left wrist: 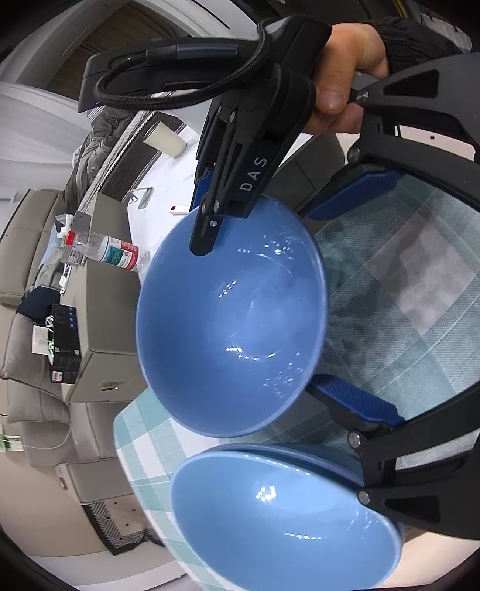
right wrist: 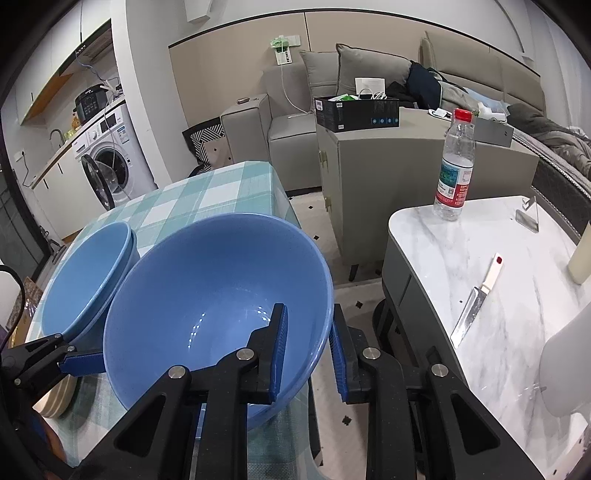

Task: Organize plates and bowls

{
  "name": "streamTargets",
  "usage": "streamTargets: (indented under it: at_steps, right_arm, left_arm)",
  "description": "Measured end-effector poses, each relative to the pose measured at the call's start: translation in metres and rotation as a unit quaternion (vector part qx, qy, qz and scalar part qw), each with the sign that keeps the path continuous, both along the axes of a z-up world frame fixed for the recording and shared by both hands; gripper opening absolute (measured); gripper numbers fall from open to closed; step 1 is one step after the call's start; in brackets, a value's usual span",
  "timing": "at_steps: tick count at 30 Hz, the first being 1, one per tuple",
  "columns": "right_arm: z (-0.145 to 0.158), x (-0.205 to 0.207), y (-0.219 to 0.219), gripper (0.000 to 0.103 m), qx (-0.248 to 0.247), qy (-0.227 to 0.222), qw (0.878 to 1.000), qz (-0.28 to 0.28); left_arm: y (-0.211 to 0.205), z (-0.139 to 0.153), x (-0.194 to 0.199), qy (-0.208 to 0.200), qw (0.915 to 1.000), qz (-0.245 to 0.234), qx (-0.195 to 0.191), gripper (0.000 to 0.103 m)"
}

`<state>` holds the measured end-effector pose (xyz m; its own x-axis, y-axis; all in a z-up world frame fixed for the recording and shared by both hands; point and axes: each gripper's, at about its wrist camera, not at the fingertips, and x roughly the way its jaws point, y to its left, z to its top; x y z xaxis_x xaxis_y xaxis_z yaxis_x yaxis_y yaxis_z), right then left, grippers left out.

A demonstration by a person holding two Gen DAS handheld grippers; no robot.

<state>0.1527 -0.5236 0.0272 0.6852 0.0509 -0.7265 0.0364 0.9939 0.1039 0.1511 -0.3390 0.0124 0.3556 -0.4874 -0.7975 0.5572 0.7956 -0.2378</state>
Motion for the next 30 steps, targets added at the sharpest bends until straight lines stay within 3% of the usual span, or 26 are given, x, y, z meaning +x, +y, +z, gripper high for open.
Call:
streamTargets:
  at_steps: [6, 13, 30]
  right_arm:
    - [-0.003, 0.002, 0.002, 0.022, -0.001, 0.005, 1.0, 0.004]
    - [-0.005, 0.004, 0.001, 0.022, -0.002, 0.01, 1.0, 0.005]
    - [-0.008, 0.005, 0.002, 0.022, 0.001, 0.009, 1.0, 0.003]
  left_arm:
    - [0.015, -0.003, 0.007, 0.037, 0.9984, 0.029, -0.031, 0.086]
    - [0.023, -0.002, 0.009, 0.045, 0.9955, 0.06, -0.058, 0.086]
    - [0.016, -0.008, 0.011, 0.002, 0.992, 0.121, -0.035, 0.084]
